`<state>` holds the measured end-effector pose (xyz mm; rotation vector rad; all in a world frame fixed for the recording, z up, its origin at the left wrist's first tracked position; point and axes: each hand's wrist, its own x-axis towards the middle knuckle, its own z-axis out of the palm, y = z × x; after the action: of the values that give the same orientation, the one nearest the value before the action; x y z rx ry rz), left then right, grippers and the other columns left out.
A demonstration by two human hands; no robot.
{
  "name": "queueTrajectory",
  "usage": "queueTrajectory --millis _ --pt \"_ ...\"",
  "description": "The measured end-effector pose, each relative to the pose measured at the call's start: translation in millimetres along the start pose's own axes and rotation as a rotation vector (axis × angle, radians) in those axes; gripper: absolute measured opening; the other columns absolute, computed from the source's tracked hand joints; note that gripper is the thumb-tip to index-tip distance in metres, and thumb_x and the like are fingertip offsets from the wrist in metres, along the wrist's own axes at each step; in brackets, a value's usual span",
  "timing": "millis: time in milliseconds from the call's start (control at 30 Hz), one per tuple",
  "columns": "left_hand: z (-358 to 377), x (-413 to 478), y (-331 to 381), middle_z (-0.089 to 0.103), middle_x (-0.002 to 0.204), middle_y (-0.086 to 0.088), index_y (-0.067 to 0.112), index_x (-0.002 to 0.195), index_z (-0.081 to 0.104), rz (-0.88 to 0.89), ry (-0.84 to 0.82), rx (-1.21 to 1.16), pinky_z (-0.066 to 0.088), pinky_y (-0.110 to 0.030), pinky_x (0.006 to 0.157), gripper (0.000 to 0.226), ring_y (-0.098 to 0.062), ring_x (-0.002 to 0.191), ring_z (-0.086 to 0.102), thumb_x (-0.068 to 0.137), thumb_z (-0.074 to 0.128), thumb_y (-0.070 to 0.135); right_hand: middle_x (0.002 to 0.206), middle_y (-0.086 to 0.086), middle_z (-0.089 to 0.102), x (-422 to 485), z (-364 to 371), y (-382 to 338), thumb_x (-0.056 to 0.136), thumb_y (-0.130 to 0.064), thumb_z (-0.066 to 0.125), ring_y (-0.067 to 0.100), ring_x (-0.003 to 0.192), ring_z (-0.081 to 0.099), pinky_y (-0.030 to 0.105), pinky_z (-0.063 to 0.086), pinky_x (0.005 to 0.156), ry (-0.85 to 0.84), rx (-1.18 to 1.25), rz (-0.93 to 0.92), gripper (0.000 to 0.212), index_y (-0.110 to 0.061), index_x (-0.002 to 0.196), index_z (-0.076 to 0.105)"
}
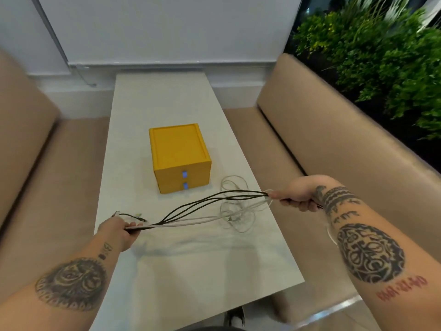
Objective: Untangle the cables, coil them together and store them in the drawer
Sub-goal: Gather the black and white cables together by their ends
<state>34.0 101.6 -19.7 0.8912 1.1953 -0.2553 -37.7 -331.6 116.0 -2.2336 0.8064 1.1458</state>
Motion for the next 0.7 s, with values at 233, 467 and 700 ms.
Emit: queueTrajectory --millis 233,467,700 --pt "-20 -9 13 0.056 0.102 -0.012 0.005 0.091 0.05 0.058 0.032 0.302 0.058 -0.045 0.064 0.017 -0.03 0.084 0.058 0.103 0.038 0.005 0.052 -0.005 0.031 -27 -4 -49 0.088 -0.072 0.054 0.016 0.047 0.022 0.025 0.018 0.045 0.026 0.005 -0.224 0.054 -0.022 0.07 0.048" --pt "35 -78 34 0.029 0.163 -0.003 0.019 0.156 0.031 0.558 -0.248 0.608 0.021 -0.046 0.118 0.076 -0.026 0.149 0.027 0.096 0.053 0.059 0.058 -0.004 0.031 -79 -16 -98 0.088 -0.071 0.056 0.017 0.05 0.022 0.028 0.017 0.048 -0.057 -0.14 -0.364 0.054 -0.02 0.07 0.05" --pt "94 -193 -19 0.071 0.117 0.002 0.027 0.147 0.042 0.786 -1.166 1.378 0.05 -0.033 0.101 0.072 -0.011 0.11 0.067 0.085 0.073 0.044 0.055 -0.005 0.032 -88 -19 -125 0.088 -0.071 0.055 0.016 0.049 0.023 0.026 0.02 0.045 -0.035 -0.211 -0.464 0.054 -0.019 0.074 0.05"
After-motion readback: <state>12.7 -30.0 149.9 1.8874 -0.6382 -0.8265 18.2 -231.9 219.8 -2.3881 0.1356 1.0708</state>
